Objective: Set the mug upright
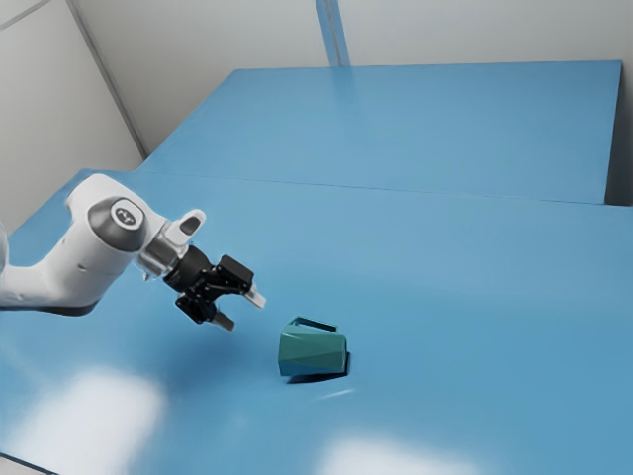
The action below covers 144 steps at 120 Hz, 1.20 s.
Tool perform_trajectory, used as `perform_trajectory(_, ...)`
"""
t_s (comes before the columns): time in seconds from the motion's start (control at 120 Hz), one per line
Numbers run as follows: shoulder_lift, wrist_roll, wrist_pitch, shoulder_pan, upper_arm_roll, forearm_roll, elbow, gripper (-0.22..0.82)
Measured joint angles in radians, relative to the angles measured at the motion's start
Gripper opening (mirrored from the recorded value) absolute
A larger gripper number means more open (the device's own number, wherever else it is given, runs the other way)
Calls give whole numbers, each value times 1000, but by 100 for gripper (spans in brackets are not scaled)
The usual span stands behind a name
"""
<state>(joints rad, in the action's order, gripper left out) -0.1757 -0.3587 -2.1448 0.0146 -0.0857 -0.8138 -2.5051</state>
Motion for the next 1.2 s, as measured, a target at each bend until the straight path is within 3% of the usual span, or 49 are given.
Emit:
perform_trajectory(0.108, 33, -54, -10, 17, 2, -99, -21, 60)
perform_trajectory(0.342, 51, -161, -16, 19, 78, -236, -38, 60)
perform_trajectory(0.808, 101, -285, 31, 22, 104, -388, -34, 60)
perform_trajectory(0.842, 102, -291, 33, 22, 105, -389, -34, 56)
perform_trajectory(1.025, 102, -323, 41, 19, 107, -391, -26, 10)
perform_trajectory(1.2, 98, -348, 44, 21, 107, -387, -25, -8)
